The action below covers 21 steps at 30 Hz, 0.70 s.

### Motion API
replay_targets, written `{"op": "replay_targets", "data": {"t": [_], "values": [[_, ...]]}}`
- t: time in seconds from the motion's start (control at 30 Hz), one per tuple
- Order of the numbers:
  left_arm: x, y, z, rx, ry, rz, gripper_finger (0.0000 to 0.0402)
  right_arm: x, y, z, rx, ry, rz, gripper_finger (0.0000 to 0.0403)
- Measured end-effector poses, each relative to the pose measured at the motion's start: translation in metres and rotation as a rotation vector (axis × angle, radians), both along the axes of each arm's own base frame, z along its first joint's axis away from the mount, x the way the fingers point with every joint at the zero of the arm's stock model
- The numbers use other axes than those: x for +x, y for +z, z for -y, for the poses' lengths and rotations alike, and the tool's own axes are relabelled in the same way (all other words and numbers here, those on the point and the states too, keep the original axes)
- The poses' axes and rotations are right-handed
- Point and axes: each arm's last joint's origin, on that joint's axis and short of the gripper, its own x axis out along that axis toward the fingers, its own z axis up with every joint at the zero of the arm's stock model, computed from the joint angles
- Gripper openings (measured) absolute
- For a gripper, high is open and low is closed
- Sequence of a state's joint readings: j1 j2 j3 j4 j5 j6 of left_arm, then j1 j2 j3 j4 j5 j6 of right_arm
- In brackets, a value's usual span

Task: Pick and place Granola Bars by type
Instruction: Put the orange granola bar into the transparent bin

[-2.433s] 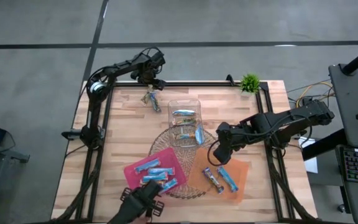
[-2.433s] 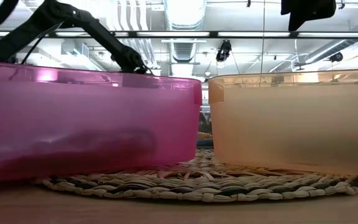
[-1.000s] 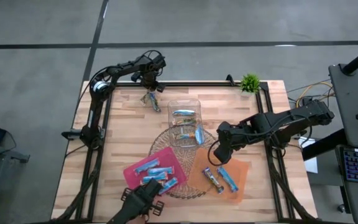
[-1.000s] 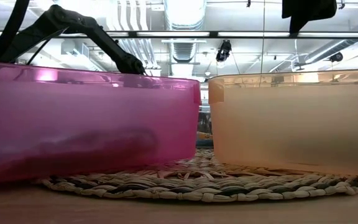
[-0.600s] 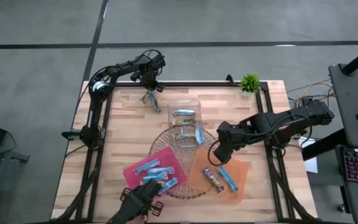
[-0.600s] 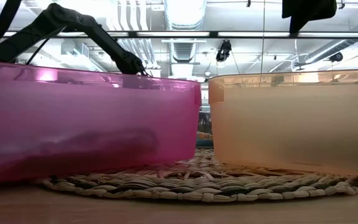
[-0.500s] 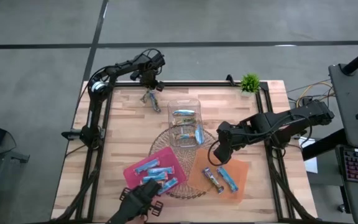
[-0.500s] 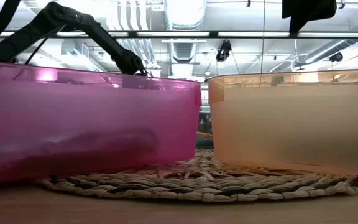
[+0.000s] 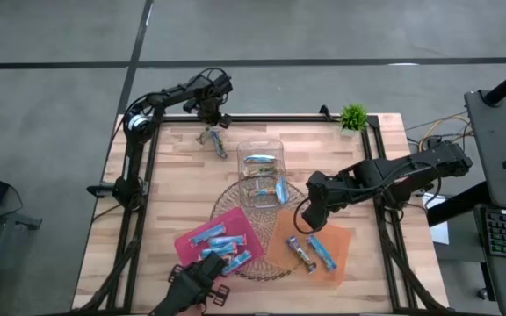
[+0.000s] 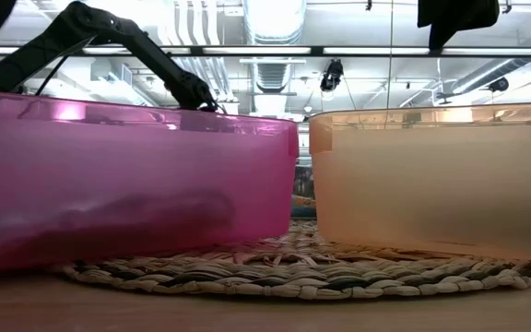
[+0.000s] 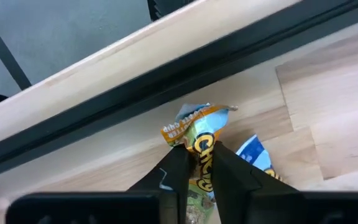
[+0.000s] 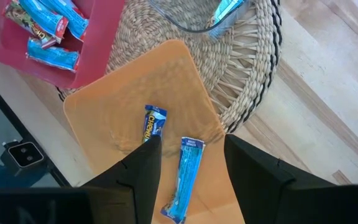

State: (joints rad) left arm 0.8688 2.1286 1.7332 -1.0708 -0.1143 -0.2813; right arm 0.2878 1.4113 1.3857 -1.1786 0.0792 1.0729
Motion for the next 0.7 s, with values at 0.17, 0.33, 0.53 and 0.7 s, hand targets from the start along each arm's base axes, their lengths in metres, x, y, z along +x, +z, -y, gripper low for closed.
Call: {"op": "replay_targets", "data": {"t": [0.17, 0.33, 0.53, 0.7], "values": [[-0.001, 0.010, 0.001, -0.020, -0.014, -0.018, 0.0040, 0.000, 0.000, 0.000, 0.000, 0.000, 0.000, 0.0166], [0.000, 0.032, 0.003, -0.039, -0.031, -0.034, 0.0039, 0.000, 0.000, 0.000, -0.001, 0.002, 0.001, 0.0166], [0.014, 0.071, 0.014, -0.067, -0.095, 0.067, 0.0039, 0.000, 0.001, 0.000, -0.002, 0.007, 0.003, 0.0166], [0.032, 0.115, 0.039, 0.009, -0.178, 0.171, 0.0039, -0.004, 0.004, 0.001, -0.001, 0.008, 0.018, 0.0166]]}}
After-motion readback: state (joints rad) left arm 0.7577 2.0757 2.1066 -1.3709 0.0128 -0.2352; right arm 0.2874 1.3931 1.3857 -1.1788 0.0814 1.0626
